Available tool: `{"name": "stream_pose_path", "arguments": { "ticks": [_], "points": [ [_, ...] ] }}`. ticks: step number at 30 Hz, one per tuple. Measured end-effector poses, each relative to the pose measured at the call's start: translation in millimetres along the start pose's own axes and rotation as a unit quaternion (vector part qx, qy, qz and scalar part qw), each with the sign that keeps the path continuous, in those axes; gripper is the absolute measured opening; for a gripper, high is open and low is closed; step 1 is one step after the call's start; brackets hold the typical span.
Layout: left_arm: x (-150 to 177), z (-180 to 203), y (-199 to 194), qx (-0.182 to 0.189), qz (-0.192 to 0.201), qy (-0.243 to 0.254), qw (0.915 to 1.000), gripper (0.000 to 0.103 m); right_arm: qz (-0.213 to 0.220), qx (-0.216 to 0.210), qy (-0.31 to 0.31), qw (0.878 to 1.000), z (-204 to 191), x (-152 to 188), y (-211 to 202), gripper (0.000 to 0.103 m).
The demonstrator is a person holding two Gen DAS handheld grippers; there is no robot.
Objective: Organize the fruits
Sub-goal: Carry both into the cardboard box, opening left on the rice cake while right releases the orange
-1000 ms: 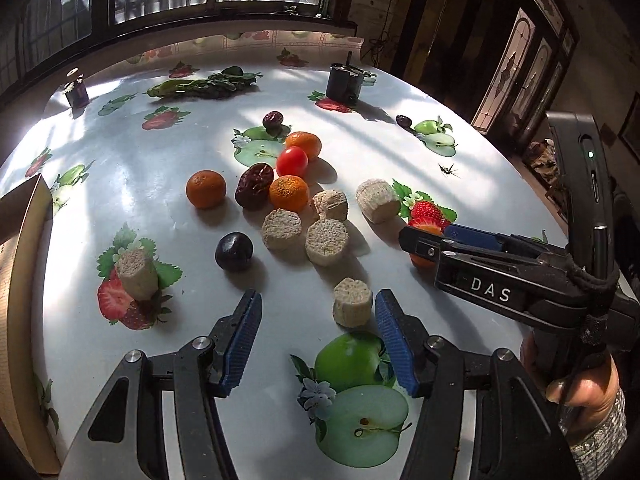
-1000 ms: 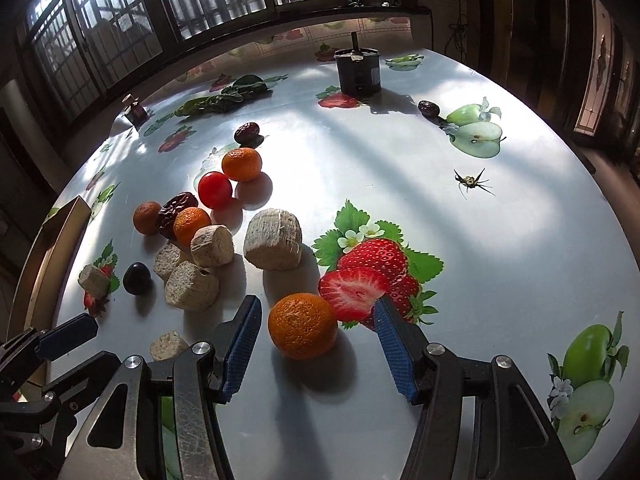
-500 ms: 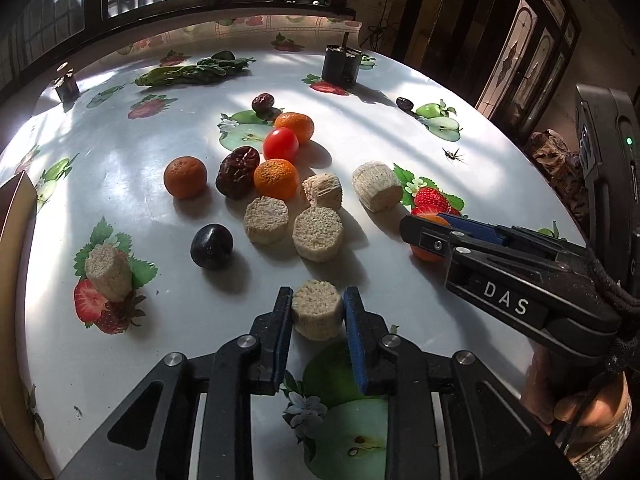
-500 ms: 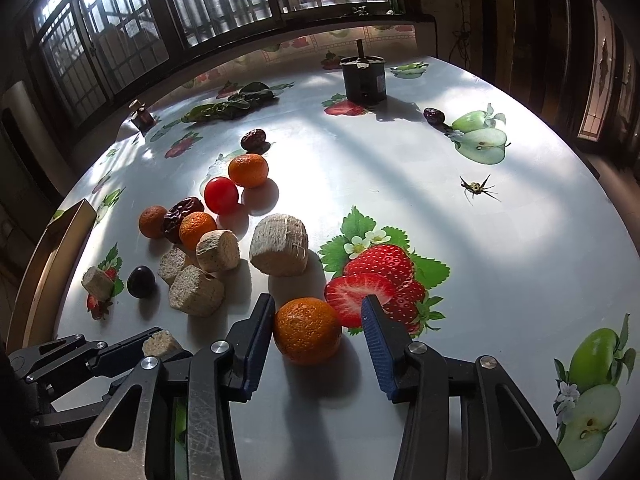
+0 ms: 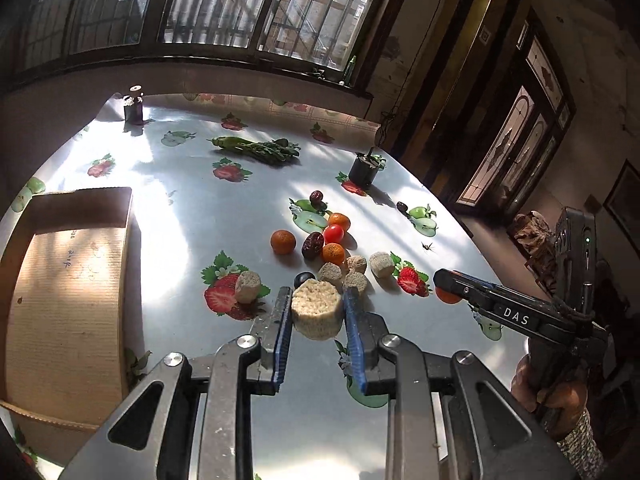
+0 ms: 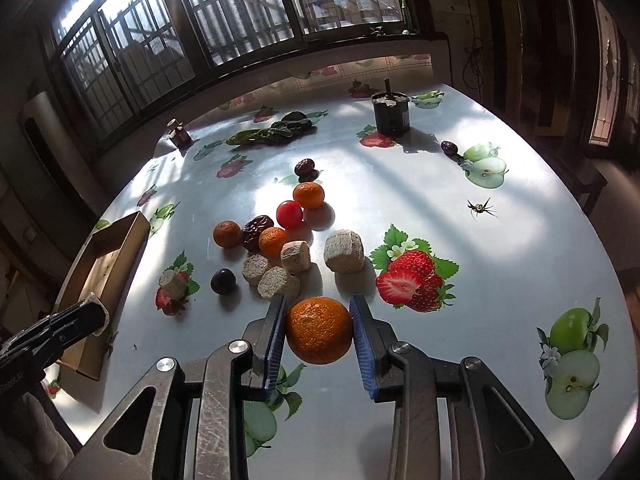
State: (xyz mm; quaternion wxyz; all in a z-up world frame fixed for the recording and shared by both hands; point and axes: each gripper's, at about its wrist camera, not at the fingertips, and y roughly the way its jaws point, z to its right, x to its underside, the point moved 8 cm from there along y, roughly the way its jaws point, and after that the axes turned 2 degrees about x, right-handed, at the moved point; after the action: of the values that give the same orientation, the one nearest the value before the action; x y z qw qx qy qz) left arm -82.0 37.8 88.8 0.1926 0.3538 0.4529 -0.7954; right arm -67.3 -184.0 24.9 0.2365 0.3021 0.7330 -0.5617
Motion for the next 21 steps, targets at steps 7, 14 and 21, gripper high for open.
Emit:
{"name": "stream_pose_path", "arguments": {
  "ticks": [7,14,21],
  "points": [
    [-54.5,-41.6,-138.8,-0.020,0.091,0.001,0.9957,0.025,0.071,-0.106,-0.049,0.991,-107.6,-53.1,-102.6,0.034],
    [-139.2,-111.9,-219.7,-0.180,0.109,0.037,0.9769,0.025,0.099,-0.194,-0.101,0.971,-233.6,-142.9,-160.2,0.034],
    [-169.9,-214.8,-170.2,-0.269,0.046,0.001,0.9620,0.025,0.092,-0.145,-0.177,0.969,-353.8,-192.8,-112.1,0.034]
  ]
}}
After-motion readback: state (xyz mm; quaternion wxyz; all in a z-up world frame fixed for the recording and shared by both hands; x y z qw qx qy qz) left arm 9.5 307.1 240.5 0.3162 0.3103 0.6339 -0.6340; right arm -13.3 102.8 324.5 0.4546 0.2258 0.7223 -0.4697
